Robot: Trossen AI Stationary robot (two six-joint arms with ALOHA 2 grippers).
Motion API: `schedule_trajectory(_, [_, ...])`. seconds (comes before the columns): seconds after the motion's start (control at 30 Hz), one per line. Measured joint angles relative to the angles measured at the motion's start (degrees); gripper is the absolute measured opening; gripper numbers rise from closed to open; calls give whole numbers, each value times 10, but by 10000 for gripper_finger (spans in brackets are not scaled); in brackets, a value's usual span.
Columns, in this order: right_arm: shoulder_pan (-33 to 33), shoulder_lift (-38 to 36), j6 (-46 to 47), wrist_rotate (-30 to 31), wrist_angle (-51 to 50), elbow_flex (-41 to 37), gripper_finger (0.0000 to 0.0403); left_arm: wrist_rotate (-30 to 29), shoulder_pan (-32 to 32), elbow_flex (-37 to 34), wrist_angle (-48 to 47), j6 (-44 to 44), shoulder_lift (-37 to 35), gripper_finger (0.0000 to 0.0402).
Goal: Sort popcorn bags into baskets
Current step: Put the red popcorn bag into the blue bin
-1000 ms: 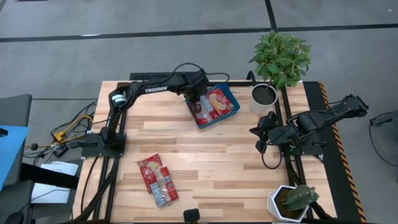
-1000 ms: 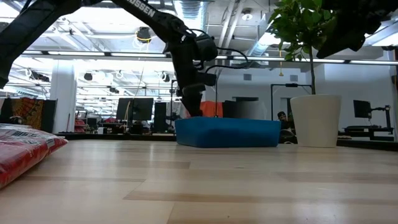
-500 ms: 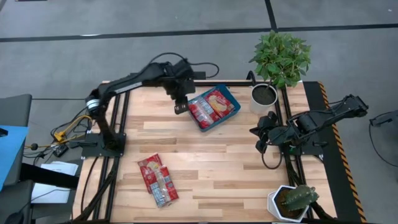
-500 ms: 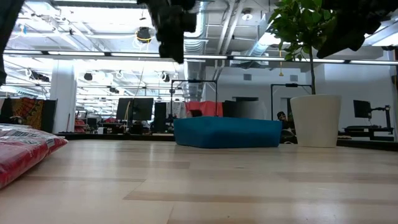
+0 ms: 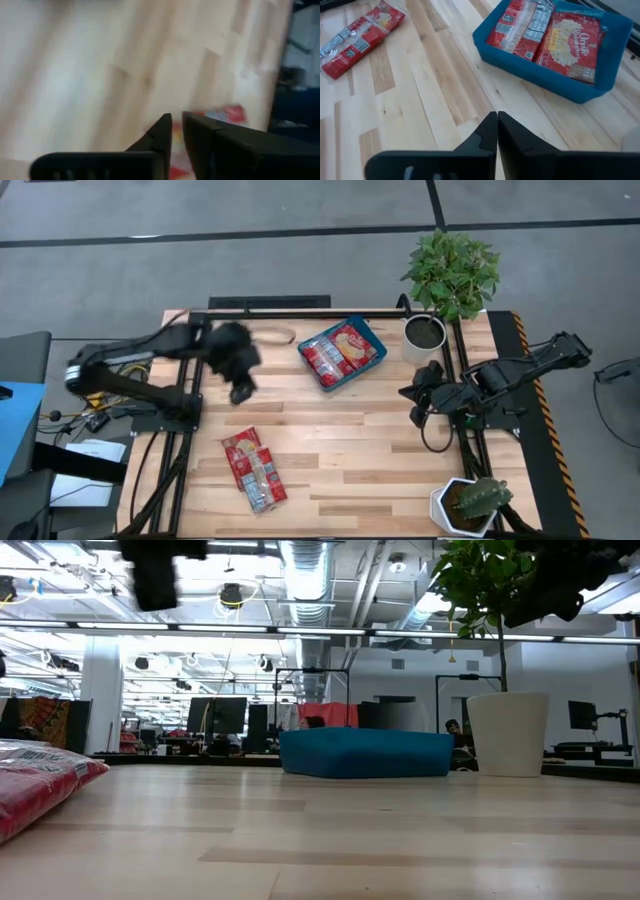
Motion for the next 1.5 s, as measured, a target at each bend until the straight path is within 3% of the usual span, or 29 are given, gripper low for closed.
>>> schedule_trajectory(0.13, [0, 9, 0, 0, 21, 0, 51, 3, -92, -131, 100, -123, -77, 95])
schedule_trajectory(0.23, [0, 17, 0, 0, 36, 0, 58, -1, -156, -206, 172, -181, -98, 150])
schedule_trajectory(0.43, [0, 49, 1, -11, 57, 0, 69, -15, -240, -300, 270, -244, -68, 244])
schedule_trajectory(0.6, [0, 92, 2, -34, 83, 0, 72, -41, -267, -324, 303, -268, -14, 275])
schedule_trajectory(0.87, [0, 165, 2, -94, 129, 0, 72, -44, -307, -326, 402, -275, 78, 277])
schedule_trajectory(1.07, [1, 204, 0, -107, 165, 0, 72, -56, -330, -323, 422, -294, 156, 277])
schedule_trajectory(1.2, [1, 213, -4, -122, 180, 0, 72, -16, -330, -321, 453, -300, 204, 268])
schedule_trajectory(1.33, [1, 214, -5, -120, 180, 0, 72, 5, -330, -323, 476, -315, 221, 213])
schedule_trajectory(1.5, [1, 214, -7, -116, 178, 0, 72, -11, -330, -324, 467, -303, 221, 90])
